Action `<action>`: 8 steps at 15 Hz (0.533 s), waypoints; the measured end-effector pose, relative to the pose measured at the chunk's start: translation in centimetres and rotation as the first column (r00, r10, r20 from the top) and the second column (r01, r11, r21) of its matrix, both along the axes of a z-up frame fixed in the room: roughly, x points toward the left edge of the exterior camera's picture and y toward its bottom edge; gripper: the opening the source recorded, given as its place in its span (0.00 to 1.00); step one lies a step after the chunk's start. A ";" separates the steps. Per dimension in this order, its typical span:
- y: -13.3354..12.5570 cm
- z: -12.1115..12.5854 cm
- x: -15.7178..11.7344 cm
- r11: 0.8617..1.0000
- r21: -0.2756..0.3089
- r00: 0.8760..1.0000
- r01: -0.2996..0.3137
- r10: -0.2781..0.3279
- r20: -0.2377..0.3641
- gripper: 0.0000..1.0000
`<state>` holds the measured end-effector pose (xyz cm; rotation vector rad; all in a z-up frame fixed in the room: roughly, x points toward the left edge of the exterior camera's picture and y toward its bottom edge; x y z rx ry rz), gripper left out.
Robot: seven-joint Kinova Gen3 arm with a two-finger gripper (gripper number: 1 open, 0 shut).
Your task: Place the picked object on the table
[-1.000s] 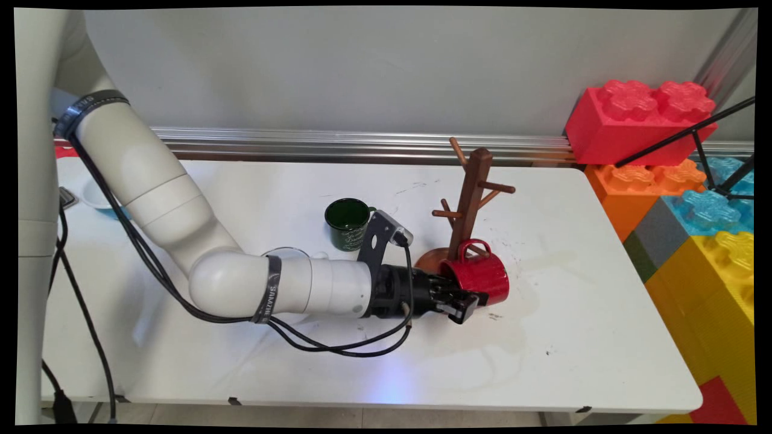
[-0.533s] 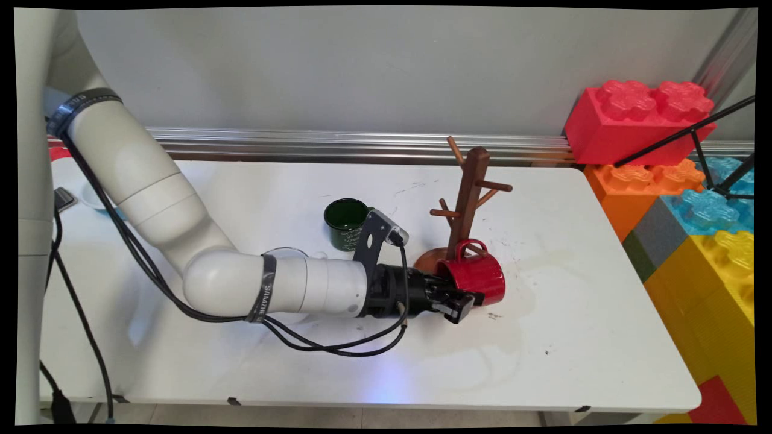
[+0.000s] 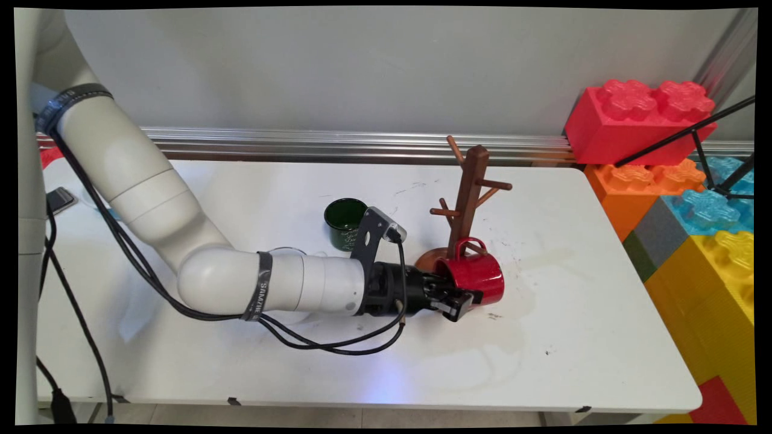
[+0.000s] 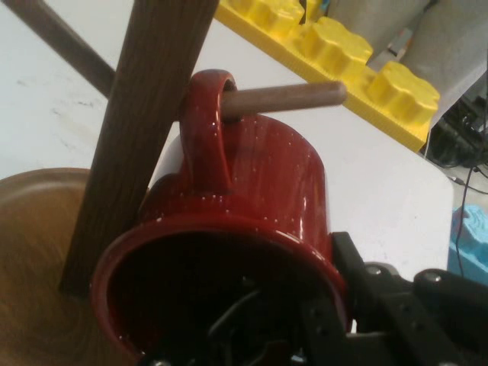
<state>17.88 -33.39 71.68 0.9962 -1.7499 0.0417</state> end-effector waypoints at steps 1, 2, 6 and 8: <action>0.0 0.2 -0.1 1.000 0.000 1.000 0.001 -0.001 -0.002 0.00; 0.1 0.3 -0.1 1.000 0.000 1.000 0.001 -0.001 -0.003 0.00; 0.3 1.0 -0.4 1.000 -0.001 1.000 0.005 -0.005 -0.011 0.00; 0.5 1.3 -0.6 1.000 0.000 1.000 0.009 -0.009 -0.016 0.00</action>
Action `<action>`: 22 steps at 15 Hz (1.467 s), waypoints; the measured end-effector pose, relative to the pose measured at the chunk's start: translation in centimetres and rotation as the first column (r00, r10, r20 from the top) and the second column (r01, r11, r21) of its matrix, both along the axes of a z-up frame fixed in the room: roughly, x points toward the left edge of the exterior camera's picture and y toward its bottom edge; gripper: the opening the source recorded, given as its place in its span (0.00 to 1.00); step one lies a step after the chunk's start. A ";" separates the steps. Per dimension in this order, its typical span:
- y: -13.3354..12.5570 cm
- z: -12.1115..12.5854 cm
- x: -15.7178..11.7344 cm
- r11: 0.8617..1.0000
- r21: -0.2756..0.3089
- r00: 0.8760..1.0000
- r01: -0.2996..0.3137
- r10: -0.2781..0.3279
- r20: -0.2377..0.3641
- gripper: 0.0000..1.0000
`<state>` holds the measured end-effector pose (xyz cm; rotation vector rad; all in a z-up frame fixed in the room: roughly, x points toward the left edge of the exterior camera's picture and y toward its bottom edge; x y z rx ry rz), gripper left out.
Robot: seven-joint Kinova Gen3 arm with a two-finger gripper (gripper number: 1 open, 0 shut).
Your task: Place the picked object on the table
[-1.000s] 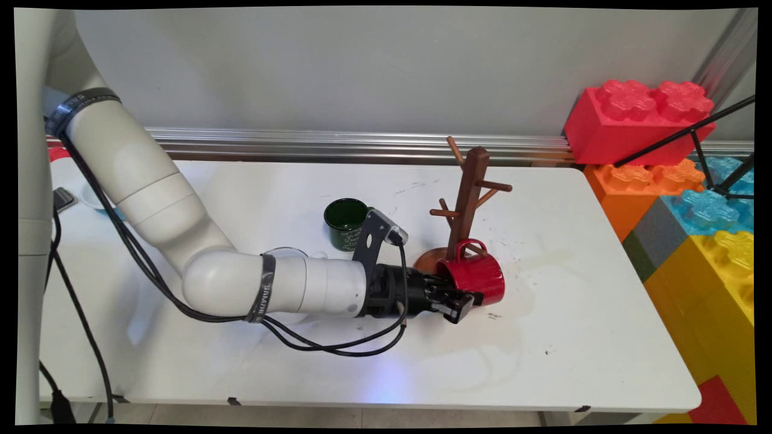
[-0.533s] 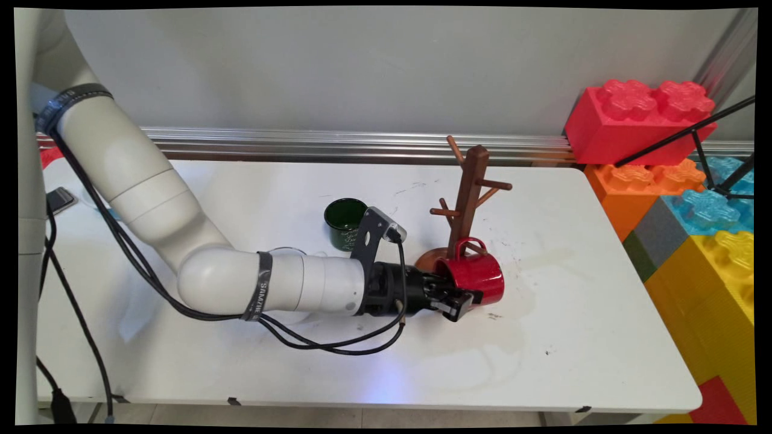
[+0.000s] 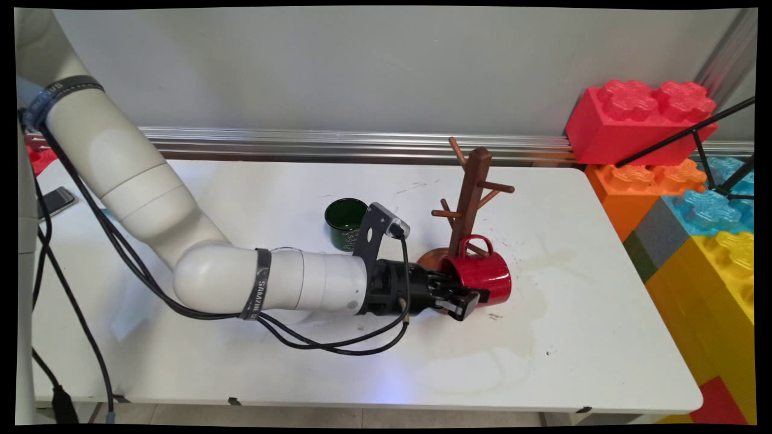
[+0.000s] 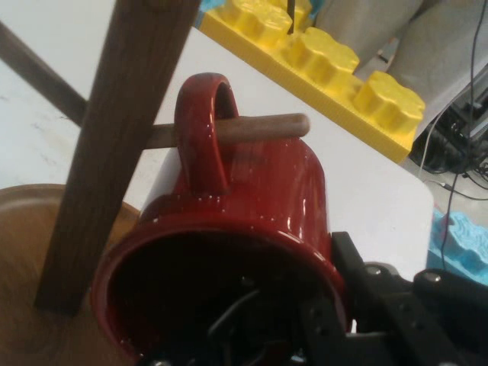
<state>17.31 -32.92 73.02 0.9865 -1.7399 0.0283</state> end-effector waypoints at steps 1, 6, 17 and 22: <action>0.1 0.2 -0.1 1.000 0.001 1.000 0.002 -0.002 -0.002 0.00; 0.9 0.9 -0.7 1.000 0.010 1.000 0.015 -0.014 -0.015 0.00; 4.4 2.6 -2.9 0.997 0.044 0.996 0.065 -0.063 -0.056 0.00; 5.6 3.0 -3.4 0.995 0.037 0.996 0.090 -0.090 0.015 0.00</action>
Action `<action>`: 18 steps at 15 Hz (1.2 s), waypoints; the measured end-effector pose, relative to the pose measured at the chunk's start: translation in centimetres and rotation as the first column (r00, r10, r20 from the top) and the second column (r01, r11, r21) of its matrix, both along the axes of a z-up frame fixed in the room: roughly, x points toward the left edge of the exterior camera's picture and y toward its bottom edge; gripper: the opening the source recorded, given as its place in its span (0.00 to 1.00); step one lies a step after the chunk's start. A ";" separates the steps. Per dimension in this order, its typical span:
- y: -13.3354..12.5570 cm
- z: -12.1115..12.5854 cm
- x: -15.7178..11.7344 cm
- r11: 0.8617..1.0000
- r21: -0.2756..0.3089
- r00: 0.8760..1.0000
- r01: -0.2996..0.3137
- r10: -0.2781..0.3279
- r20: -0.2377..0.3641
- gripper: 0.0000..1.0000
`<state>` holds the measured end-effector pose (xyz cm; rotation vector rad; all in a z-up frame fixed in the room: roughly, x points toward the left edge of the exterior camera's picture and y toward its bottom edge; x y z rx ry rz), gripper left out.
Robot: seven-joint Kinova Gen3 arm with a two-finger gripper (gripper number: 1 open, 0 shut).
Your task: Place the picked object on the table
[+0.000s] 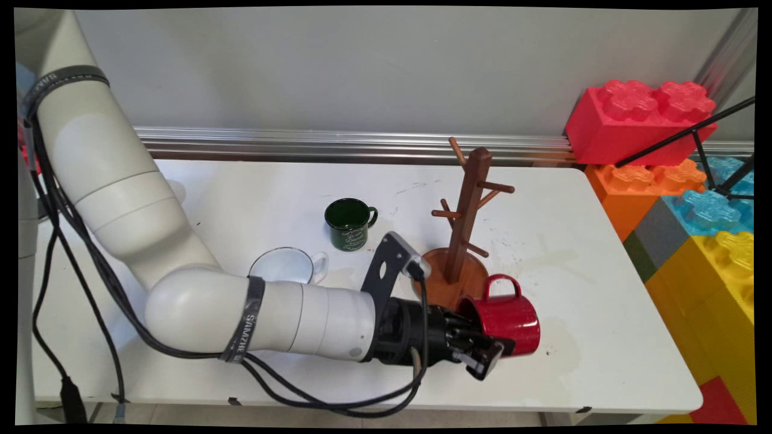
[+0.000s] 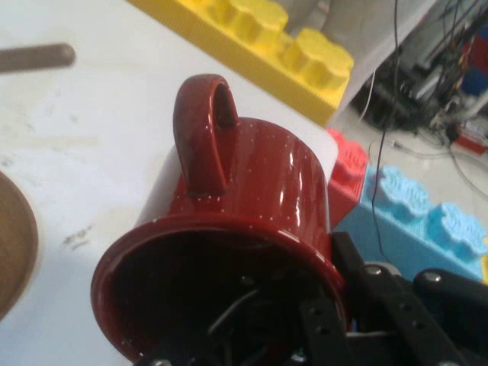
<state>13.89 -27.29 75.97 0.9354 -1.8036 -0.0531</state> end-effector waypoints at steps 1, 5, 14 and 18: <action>0.1 0.2 -0.1 1.000 -0.005 1.000 0.008 -0.008 0.006 0.00; 0.9 1.7 0.0 0.998 -0.030 0.998 0.049 -0.048 0.035 0.00; 3.0 8.3 0.5 0.977 -0.106 0.981 0.186 -0.180 0.068 0.00; 2.4 10.2 1.5 0.967 -0.148 0.974 0.208 -0.191 0.121 0.00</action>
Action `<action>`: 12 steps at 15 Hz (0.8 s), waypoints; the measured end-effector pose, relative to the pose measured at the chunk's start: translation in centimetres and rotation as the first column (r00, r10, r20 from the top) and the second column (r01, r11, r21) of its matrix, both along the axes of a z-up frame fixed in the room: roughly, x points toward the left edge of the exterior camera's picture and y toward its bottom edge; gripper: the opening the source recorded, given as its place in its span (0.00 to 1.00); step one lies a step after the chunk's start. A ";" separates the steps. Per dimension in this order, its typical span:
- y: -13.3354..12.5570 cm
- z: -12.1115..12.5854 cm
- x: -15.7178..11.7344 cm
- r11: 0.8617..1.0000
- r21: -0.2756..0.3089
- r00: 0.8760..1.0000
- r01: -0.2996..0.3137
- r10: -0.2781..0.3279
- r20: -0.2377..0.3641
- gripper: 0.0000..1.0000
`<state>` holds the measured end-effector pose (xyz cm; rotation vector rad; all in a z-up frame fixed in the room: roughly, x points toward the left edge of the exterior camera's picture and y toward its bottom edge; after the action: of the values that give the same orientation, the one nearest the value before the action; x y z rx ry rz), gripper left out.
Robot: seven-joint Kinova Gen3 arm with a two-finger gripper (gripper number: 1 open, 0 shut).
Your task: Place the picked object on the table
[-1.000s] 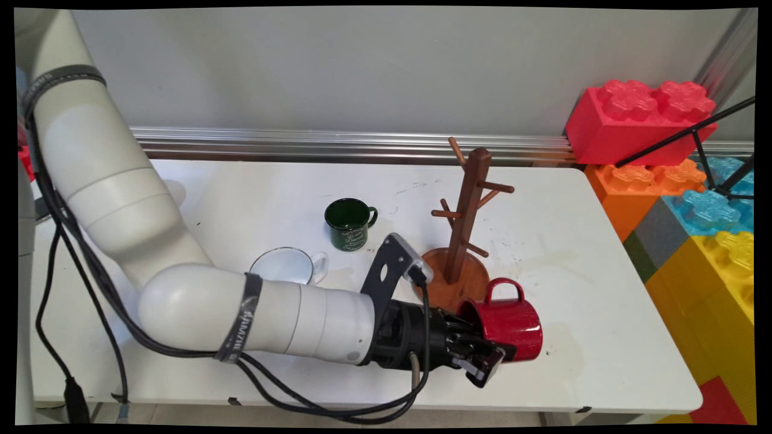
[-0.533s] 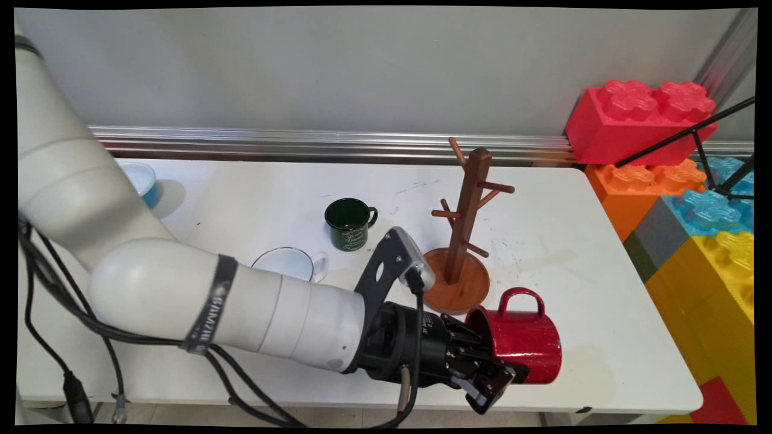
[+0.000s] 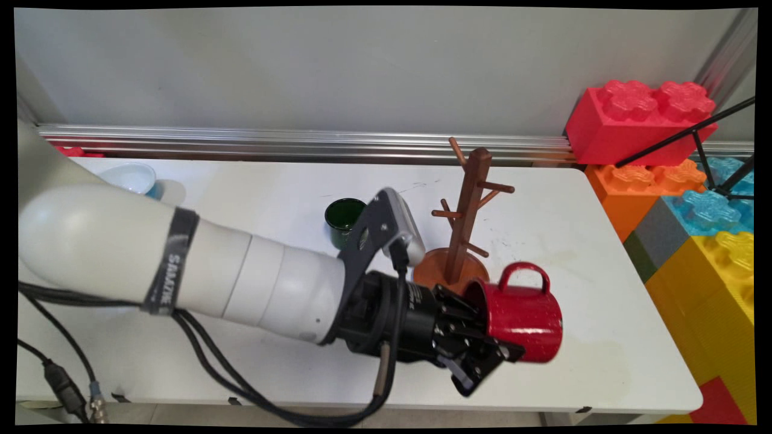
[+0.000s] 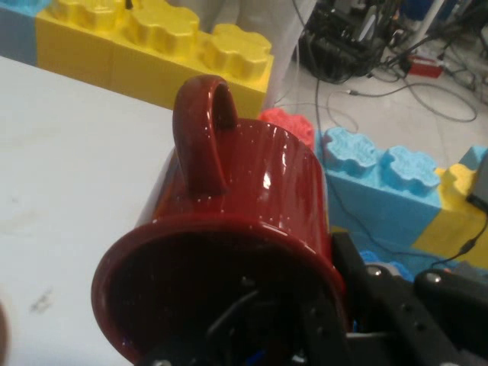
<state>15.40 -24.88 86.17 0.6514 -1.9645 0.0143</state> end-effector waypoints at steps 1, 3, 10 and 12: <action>-0.3 0.4 0.3 1.000 -0.013 1.000 0.004 -0.004 0.014 0.00; -0.9 1.3 0.8 0.999 -0.040 0.999 0.014 -0.012 0.045 0.00; -2.4 4.0 2.2 0.989 -0.113 0.985 0.099 -0.081 0.155 0.00; -2.7 4.8 2.5 0.982 -0.131 0.974 0.135 -0.108 0.197 0.00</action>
<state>17.90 -27.53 90.94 0.4471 -2.1608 0.1461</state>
